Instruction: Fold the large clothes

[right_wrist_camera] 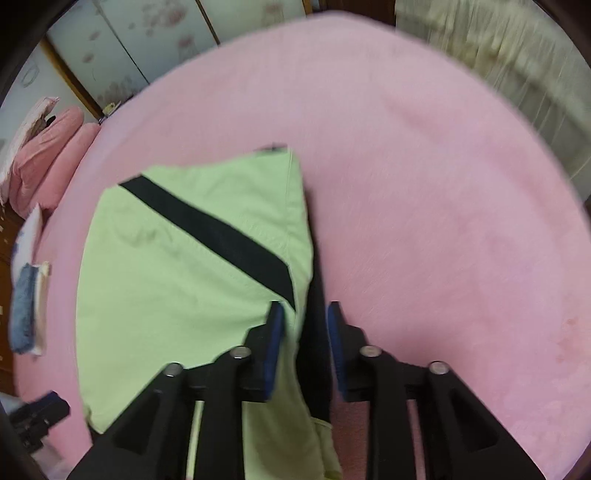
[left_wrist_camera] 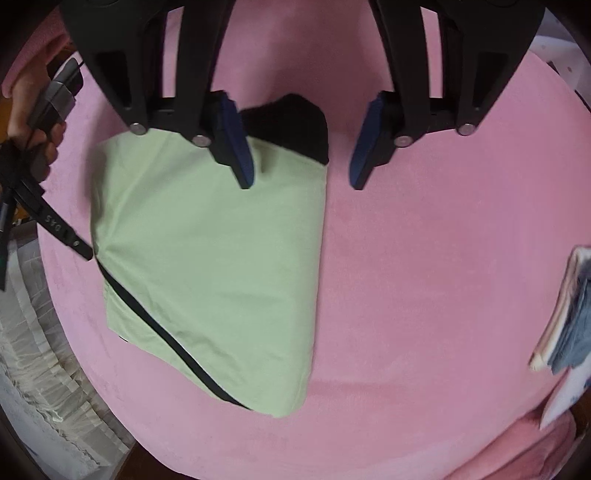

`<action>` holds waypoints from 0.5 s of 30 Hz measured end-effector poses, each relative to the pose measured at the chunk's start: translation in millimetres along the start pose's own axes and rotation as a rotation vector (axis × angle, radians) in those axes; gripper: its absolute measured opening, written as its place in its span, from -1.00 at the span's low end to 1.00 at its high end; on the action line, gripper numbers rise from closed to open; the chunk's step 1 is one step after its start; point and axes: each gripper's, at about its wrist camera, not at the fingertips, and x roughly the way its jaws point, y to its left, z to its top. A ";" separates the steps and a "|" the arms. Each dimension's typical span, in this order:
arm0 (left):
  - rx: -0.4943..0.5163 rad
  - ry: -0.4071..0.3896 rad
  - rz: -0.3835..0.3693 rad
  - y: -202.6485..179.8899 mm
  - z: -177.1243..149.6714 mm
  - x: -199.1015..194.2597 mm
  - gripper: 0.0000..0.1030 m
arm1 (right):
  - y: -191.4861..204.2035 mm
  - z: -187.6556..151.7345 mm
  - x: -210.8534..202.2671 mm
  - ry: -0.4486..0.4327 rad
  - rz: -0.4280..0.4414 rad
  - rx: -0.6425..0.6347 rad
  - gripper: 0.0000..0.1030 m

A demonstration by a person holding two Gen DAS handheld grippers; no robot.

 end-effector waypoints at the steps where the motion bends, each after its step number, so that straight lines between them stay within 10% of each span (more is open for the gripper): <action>1: 0.008 0.000 0.005 -1.7 2.2 2.9 -0.23 | 4.2 -2.0 -8.7 -0.047 -0.031 -0.026 -0.47; 6: 0.029 0.029 -0.057 -14.1 6.9 24.3 -0.63 | 38.5 -5.3 -37.2 -0.258 -0.057 -0.181 -0.17; 11: 0.007 0.117 -0.042 -25.5 5.1 53.0 -0.65 | 53.3 -20.2 -7.9 -0.001 0.366 -0.163 -0.18; 15: -0.012 0.114 -0.023 -33.7 -0.4 60.8 -0.65 | 59.4 -50.7 27.1 0.135 0.294 -0.227 -0.88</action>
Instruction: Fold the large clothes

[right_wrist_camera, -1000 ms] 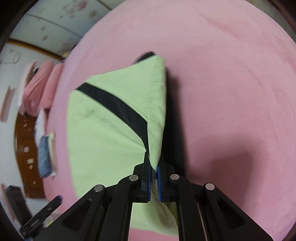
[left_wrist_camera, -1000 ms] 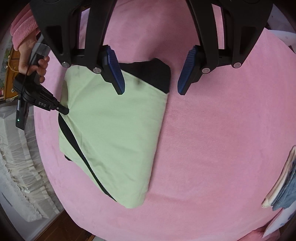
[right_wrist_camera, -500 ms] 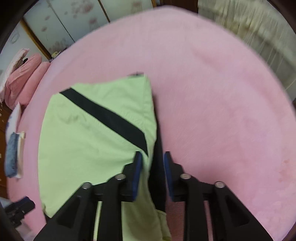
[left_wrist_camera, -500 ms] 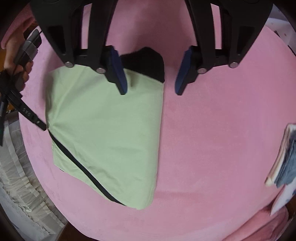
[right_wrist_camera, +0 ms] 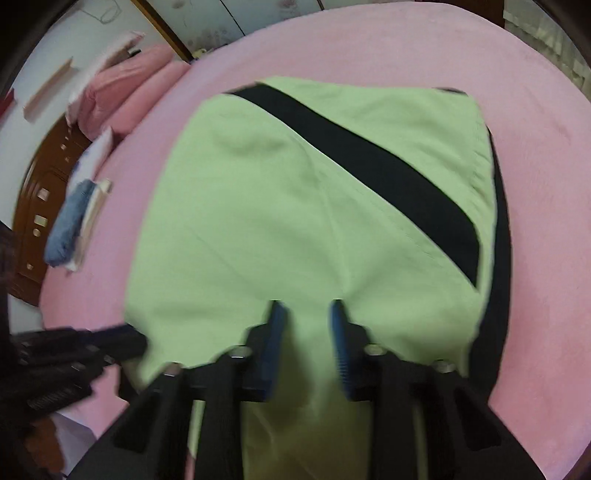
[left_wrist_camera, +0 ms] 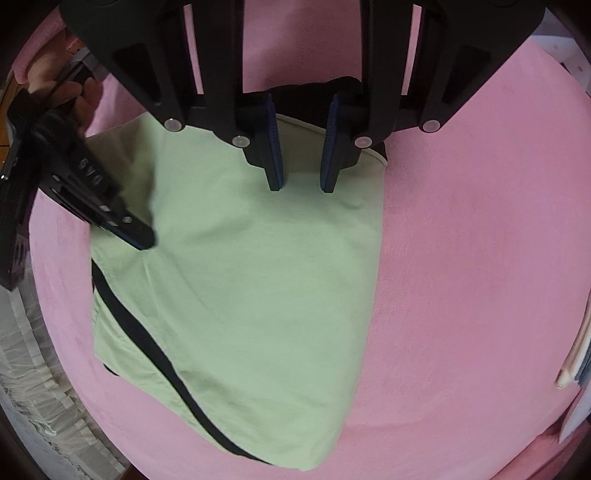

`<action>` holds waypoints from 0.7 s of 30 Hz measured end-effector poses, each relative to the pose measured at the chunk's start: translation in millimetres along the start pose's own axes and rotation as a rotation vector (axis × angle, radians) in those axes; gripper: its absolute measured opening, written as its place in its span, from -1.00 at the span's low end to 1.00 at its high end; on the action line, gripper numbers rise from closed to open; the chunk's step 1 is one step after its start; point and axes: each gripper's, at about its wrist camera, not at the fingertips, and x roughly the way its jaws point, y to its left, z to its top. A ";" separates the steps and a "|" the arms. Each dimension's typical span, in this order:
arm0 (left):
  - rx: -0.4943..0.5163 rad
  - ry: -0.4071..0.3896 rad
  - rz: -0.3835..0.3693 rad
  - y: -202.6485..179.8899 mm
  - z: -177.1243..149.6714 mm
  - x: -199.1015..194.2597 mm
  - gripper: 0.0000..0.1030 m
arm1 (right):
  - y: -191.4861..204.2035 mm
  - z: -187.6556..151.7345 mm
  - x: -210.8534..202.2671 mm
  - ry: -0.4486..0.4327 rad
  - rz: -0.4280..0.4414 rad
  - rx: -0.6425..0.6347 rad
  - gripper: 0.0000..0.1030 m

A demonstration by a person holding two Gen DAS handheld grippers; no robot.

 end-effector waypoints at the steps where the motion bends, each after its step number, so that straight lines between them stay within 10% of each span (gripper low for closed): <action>1: 0.017 0.004 0.018 -3.0 -2.5 3.1 -0.65 | -9.5 -5.2 -2.1 0.000 -0.015 0.025 -1.00; 6: 0.148 -0.029 0.165 -31.5 -13.3 -3.1 -0.88 | -39.8 -18.2 -17.6 -0.029 -0.219 0.120 -1.00; 9: 0.185 -0.104 0.102 -40.6 -20.9 -24.9 -0.89 | -36.6 -23.3 -35.4 -0.012 -0.365 0.122 -1.00; 13: 0.219 -0.074 0.022 -47.3 -26.7 -27.0 -0.89 | -36.6 -23.0 -73.1 -0.123 -0.116 0.223 -1.00; 16: 0.210 0.014 0.040 -47.8 -28.2 -6.0 -0.89 | -43.6 -32.9 -75.9 -0.031 0.094 0.260 -1.00; 21: 0.242 0.041 0.143 -52.8 -30.5 -3.3 -0.89 | -21.4 -66.1 -47.6 0.064 -0.006 0.196 -1.00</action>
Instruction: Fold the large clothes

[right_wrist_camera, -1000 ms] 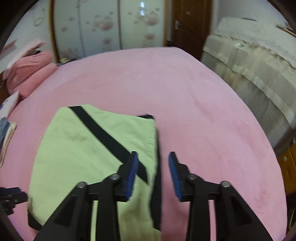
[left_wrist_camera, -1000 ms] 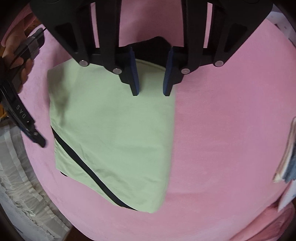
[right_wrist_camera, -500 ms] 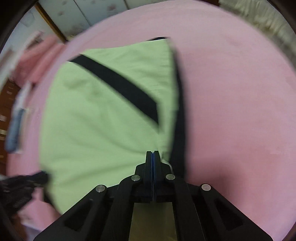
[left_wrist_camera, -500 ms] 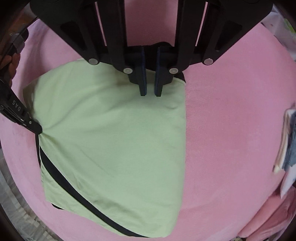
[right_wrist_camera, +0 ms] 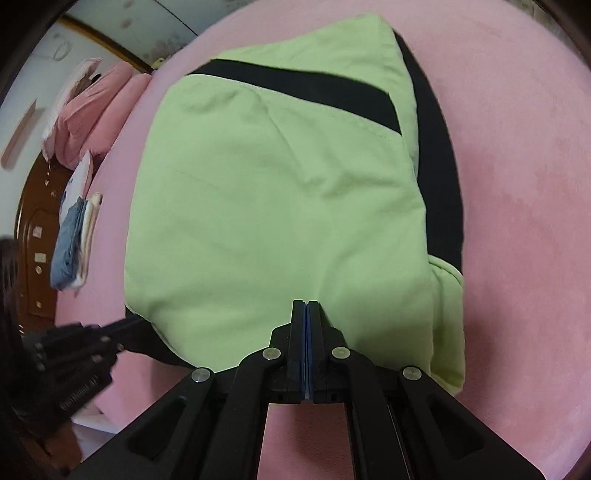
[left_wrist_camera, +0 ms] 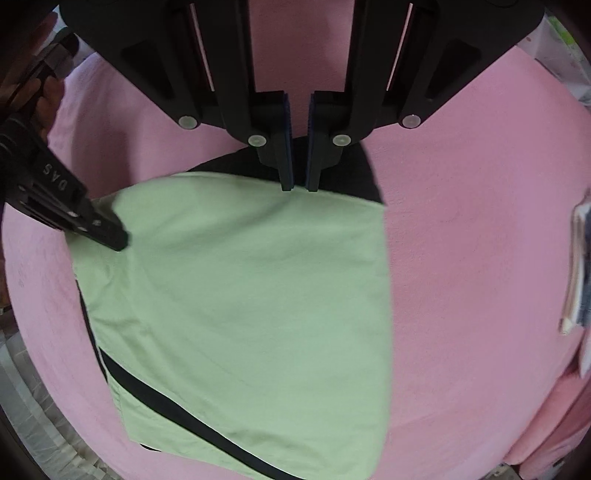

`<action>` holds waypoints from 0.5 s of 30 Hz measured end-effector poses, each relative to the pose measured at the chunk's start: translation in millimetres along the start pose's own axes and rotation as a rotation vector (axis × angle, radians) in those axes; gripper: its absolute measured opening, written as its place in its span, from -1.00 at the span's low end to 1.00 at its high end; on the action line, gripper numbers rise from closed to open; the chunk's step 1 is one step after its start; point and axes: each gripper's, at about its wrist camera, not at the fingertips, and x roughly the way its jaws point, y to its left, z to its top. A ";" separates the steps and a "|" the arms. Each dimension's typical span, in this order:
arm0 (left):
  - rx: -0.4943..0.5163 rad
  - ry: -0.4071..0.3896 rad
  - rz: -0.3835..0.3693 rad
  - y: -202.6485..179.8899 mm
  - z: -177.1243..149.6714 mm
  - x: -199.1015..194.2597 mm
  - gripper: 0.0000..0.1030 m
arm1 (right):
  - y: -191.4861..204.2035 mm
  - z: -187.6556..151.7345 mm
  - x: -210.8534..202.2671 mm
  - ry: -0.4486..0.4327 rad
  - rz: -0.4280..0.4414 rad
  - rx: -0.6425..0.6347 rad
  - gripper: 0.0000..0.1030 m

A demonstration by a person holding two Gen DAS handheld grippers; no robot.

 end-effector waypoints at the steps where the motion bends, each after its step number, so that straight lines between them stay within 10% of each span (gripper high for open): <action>1: 0.006 0.002 0.028 0.3 0.2 -0.5 -0.89 | -1.7 -4.5 -3.4 -0.007 -0.033 0.005 -1.00; 8: -0.039 -0.103 -0.104 17.7 15.4 -29.9 -0.89 | 40.4 -28.4 -18.0 -0.101 -0.359 -0.051 -1.00; 15: -0.102 -0.144 -0.086 28.7 82.1 -10.7 -0.89 | 71.8 -1.5 14.9 -0.089 0.015 0.102 -1.00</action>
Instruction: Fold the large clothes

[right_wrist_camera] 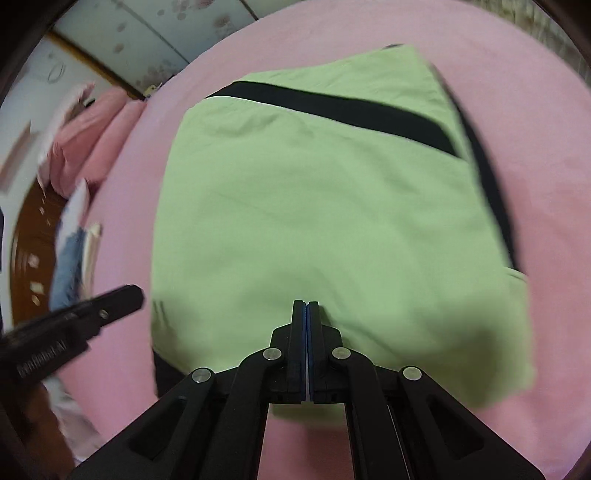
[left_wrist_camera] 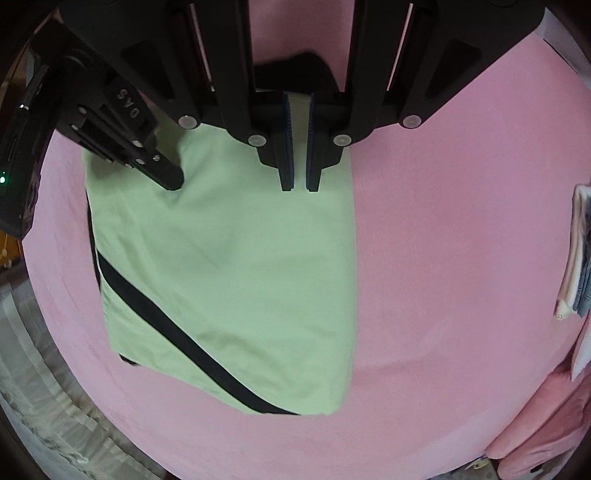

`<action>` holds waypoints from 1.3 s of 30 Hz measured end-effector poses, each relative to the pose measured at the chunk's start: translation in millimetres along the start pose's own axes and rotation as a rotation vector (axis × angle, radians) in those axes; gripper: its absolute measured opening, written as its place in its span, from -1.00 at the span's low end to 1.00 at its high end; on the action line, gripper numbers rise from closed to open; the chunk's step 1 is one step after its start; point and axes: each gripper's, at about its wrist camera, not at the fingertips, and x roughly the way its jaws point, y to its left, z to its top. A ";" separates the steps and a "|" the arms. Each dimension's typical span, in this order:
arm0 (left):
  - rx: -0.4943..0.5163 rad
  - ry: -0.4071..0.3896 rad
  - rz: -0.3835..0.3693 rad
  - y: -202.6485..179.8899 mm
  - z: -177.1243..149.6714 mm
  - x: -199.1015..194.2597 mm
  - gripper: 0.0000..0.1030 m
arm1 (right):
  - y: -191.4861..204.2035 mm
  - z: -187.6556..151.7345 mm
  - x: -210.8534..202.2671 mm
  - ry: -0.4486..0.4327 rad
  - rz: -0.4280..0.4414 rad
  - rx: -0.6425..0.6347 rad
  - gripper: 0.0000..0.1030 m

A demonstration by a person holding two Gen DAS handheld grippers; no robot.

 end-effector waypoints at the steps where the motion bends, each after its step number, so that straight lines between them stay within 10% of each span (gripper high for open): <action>1: -0.019 0.003 -0.014 6.0 5.7 3.2 -0.89 | 6.3 7.5 8.8 -0.002 -0.001 0.011 -1.00; 15: -0.197 -0.043 -0.105 41.9 83.8 42.9 -0.89 | -9.3 158.4 65.9 -0.204 0.015 -0.141 -1.00; 19: -0.166 -0.038 -0.110 37.6 90.0 45.9 -0.89 | -33.3 150.7 62.4 -0.240 0.026 -0.104 -1.00; 23: -0.152 -0.033 -0.090 38.3 74.8 43.7 -0.89 | -45.6 125.8 37.8 -0.329 -0.202 -0.046 -1.00; 26: -0.145 -0.024 -0.091 39.6 55.5 39.3 -0.89 | -66.8 110.7 27.5 -0.303 -0.183 0.076 -1.00; 30: -0.118 -0.011 -0.088 35.8 16.5 23.7 -0.89 | -94.6 87.4 21.5 -0.265 -0.346 -0.038 -1.00; 39: -0.059 0.140 0.037 25.1 -52.0 -12.0 -0.88 | -86.1 -6.6 -48.7 -0.179 -0.329 0.070 -0.93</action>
